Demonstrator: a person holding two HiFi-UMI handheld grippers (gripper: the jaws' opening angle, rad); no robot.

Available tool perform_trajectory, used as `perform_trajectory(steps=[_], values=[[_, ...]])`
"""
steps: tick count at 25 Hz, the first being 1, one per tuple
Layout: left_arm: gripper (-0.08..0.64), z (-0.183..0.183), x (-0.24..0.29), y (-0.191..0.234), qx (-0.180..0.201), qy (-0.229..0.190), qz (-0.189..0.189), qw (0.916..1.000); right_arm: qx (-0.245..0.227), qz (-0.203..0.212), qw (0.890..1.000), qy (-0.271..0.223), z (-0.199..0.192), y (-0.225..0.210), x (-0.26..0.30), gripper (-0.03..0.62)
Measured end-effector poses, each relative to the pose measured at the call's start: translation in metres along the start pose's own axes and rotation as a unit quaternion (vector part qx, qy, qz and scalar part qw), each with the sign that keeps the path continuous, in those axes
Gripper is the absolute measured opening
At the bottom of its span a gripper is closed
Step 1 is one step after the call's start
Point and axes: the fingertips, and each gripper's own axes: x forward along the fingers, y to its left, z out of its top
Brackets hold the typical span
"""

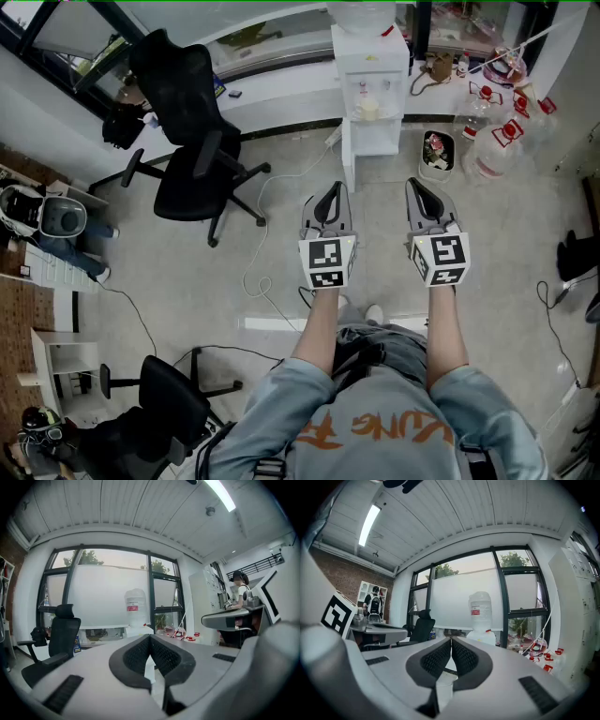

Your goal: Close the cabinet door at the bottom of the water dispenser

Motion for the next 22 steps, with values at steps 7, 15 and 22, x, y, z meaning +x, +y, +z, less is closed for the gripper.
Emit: perform_trajectory(steps=[7,15,22], values=[[0.02,0.014,0.006,-0.008,0.009,-0.001,-0.006,0.9999,0.021,-0.006,0.999,-0.025,0.014,-0.019,0.0,0.028],[0.02,0.038,0.019,0.021,0.009,-0.027,0.021,0.9994,0.047,0.015,0.998,-0.042,0.027,-0.023,0.024,0.028],[0.02,0.043,0.045,0.031,0.001,-0.043,0.024,0.9988,0.077,0.02,0.996,-0.035,0.021,-0.04,0.043,0.028]])
